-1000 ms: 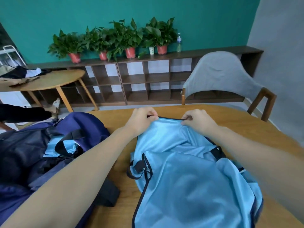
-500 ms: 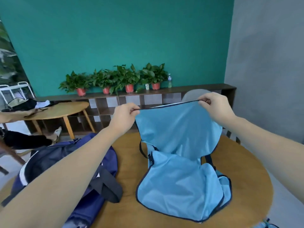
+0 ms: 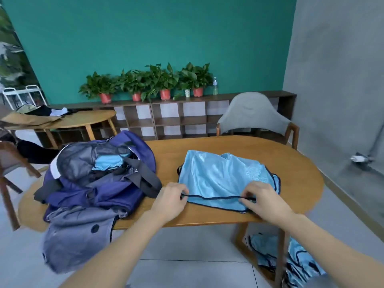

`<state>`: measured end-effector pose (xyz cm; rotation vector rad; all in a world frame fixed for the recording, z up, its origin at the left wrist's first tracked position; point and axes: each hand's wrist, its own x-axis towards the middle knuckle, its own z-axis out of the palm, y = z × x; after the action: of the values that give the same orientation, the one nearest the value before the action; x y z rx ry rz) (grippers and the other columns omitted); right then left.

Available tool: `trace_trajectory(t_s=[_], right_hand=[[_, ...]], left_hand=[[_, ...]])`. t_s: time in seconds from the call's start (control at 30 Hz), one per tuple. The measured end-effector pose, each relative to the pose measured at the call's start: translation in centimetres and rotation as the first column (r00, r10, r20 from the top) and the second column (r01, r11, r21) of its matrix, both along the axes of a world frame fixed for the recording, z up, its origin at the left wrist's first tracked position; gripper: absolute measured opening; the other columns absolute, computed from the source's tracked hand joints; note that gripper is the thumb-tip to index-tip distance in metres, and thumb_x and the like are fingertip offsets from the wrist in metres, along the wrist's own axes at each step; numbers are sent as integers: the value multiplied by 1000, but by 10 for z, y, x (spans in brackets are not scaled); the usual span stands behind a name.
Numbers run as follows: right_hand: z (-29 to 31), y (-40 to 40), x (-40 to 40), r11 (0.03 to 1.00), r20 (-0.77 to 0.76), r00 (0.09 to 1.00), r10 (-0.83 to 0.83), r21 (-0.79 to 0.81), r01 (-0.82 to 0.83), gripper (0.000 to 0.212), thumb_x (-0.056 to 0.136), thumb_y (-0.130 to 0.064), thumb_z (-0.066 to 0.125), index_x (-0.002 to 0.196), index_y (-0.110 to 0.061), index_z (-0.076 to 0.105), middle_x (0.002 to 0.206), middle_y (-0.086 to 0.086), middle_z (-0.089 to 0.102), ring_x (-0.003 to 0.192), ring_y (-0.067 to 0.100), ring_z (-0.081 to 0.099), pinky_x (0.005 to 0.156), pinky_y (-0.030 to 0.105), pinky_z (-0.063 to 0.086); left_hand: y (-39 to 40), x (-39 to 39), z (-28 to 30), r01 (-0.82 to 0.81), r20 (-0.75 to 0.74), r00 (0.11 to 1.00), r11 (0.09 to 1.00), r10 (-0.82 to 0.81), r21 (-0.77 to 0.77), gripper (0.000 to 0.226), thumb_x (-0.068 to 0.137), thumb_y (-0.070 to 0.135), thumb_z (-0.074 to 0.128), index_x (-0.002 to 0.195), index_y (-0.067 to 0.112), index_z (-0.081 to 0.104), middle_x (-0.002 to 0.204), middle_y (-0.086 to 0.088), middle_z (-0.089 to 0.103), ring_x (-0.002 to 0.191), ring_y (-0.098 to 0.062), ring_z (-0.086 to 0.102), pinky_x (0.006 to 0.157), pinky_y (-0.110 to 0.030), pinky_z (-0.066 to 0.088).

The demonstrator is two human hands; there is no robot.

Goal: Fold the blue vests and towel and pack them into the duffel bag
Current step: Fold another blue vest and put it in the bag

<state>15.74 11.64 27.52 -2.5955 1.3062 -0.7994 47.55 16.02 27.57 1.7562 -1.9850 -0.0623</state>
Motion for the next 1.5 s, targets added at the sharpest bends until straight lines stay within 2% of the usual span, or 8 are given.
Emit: trace_trajectory(t_s=[0.27, 0.43, 0.57, 0.73, 0.93, 1.1, 1.33, 1.5], right_hand=[[-29, 5, 9, 996, -36, 999, 8, -86, -11, 18, 92, -7, 63, 88, -23, 56, 84, -12, 57, 82, 11, 51, 78, 30, 41], [-48, -6, 0, 993, 67, 997, 50, -114, -42, 29, 88, 7, 60, 85, -22, 66, 102, -16, 59, 101, 12, 55, 85, 24, 42], [-41, -5, 5, 989, 98, 988, 116, -100, -106, 17, 96, -26, 60, 100, -24, 76, 99, -18, 63, 98, 8, 52, 92, 26, 40], [-41, 0, 5, 982, 19, 988, 153, -113, -150, 50, 86, -71, 60, 101, -27, 80, 100, -17, 61, 100, 6, 51, 92, 24, 40], [-50, 9, 6, 921, -8, 965, 262, -295, -253, 43, 87, -58, 69, 100, -19, 81, 94, -5, 66, 91, 18, 61, 82, 32, 49], [-54, 26, 5, 868, -45, 947, 317, -388, -309, 18, 97, -31, 69, 99, -16, 78, 94, -1, 65, 87, 20, 60, 78, 34, 48], [-40, 39, 0, 914, 1, 985, 174, -371, -161, 15, 89, -8, 67, 101, -13, 75, 92, 2, 55, 78, 25, 56, 72, 37, 48], [-36, 36, -6, 963, 35, 997, 75, -262, -63, 15, 87, -8, 72, 101, -12, 75, 89, -2, 47, 73, 24, 51, 65, 40, 50]], left_hand=[[-4, -24, -25, 2, -190, 981, 993, -24, -117, 22, 92, 6, 59, 83, 25, 56, 83, 11, 65, 79, -11, 60, 75, -35, 52], [-20, -15, -38, 103, -163, 978, 982, -129, -159, 42, 86, -15, 50, 80, 18, 75, 100, 5, 71, 100, -15, 64, 95, -31, 49], [-18, -13, -52, 200, -58, 975, 963, -213, -180, 29, 95, 3, 58, 108, 18, 78, 113, 7, 73, 106, -15, 62, 97, -33, 49], [-8, -10, -54, 252, -47, 965, 963, -258, -97, 39, 94, 44, 57, 122, 22, 73, 123, 14, 69, 117, -8, 56, 102, -43, 47], [15, -13, -45, 262, -70, 960, 956, -273, -132, 63, 78, 72, 64, 114, 22, 77, 116, 17, 70, 110, 6, 49, 103, -22, 40], [30, -19, -50, 266, -108, 949, 938, -295, -220, 51, 71, 60, 76, 101, 20, 81, 102, 21, 67, 99, 6, 52, 96, -10, 39], [46, -42, -51, 273, -133, 936, 910, -326, -312, 7, 88, 21, 78, 94, 18, 78, 94, 11, 70, 89, -3, 61, 82, -21, 51], [42, -34, -43, 238, -70, 955, 885, -288, -399, 20, 90, -5, 67, 103, 8, 74, 102, 1, 68, 98, -13, 61, 94, -18, 45]])
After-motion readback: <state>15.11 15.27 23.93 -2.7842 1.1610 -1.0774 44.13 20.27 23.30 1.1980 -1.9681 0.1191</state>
